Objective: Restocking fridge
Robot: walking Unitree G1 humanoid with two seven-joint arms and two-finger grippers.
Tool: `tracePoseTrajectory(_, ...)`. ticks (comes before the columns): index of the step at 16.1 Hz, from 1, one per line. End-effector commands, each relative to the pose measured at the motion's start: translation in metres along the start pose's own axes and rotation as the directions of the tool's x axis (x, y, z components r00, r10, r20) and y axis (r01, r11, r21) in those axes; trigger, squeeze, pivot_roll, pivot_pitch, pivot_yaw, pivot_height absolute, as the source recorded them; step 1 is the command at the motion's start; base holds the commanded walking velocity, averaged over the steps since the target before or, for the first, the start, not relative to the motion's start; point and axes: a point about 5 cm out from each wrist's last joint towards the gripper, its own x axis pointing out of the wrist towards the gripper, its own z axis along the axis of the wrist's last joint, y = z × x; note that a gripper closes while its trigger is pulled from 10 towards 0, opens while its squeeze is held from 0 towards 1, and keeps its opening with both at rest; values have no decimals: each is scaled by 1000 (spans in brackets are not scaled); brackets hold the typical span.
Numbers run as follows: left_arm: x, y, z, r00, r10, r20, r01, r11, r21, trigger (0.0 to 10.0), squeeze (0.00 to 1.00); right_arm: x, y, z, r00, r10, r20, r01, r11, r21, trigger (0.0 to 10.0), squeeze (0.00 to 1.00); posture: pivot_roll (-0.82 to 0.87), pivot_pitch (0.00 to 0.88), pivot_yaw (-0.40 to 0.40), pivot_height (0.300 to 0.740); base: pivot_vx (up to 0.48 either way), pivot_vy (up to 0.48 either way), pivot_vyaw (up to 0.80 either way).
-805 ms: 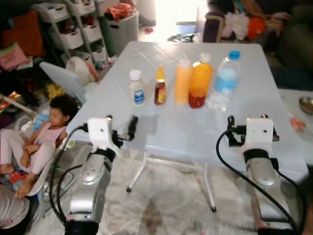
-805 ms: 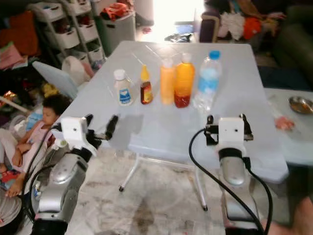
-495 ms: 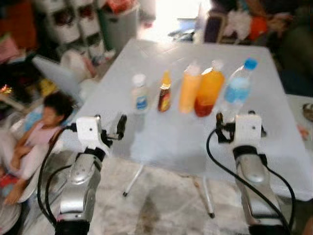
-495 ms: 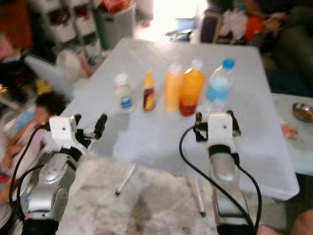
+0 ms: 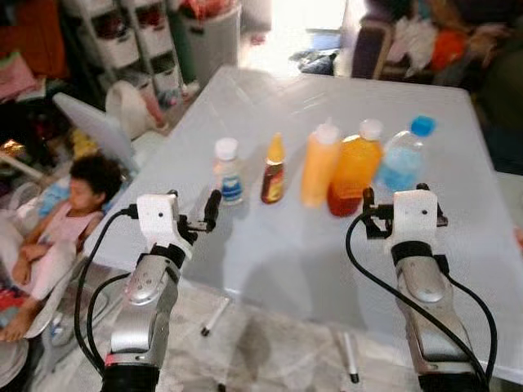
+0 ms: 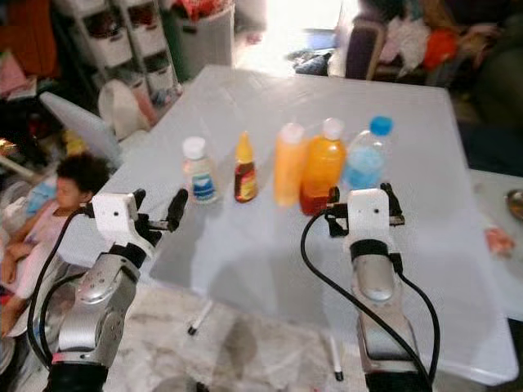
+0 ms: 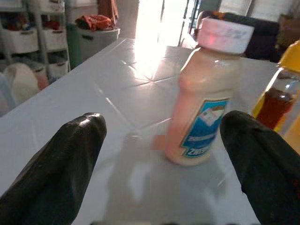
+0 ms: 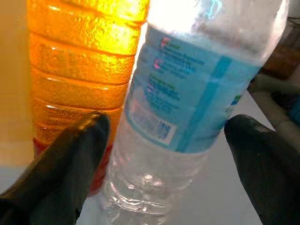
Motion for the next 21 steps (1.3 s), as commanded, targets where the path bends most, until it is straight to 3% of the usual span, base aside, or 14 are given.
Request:
tracePoseTrajectory(1, 0, -1, 1, 1000, -4, 0, 4, 1000, 1, 10000, 0, -1, -1, 0, 1000, -7, 0, 7, 1000, -6, 10000, 0, -71, 0, 19, 740, 0, 0, 0)
tracePoseTrajectory(5, 2, 0, 2, 1000, -7, 0, 7, 1000, 6, 10000, 0, 1, 0, 0, 1000, -2, 4, 2, 1000, -8, 10000, 0, -72, 0, 24, 740, 0, 0, 0)
tracePoseTrajectory(12, -1, 4, 8, 1000, -7, 2, 7, 999, 36, 10000, 0, -4, 6, 34, 982, 20, 187, -4, 996, -86, 10000, 0, -64, 0, 25, 740, 0, 0, 0)
tracePoseTrajectory(17, 2, -1, 9, 1000, -31, -2, 31, 999, 37, 10000, 0, -7, 12, 42, 973, 39, 228, -15, 994, -108, 10000, 0, -73, 0, 38, 740, 0, 0, 0)
tracePoseTrajectory(20, 3, -1, 9, 999, -39, -5, 39, 999, 36, 10000, 0, -3, 4, 47, 969, -5, 247, 32, 994, -105, 10000, 0, -76, 0, 46, 740, 0, 0, 0)
tracePoseTrajectory(21, 3, -4, 8, 998, -60, -9, 60, 998, 1, 10000, 0, 2, -2, 55, 964, -38, 263, 62, 994, -84, 10000, 0, -77, 0, 53, 740, 0, 0, 0)
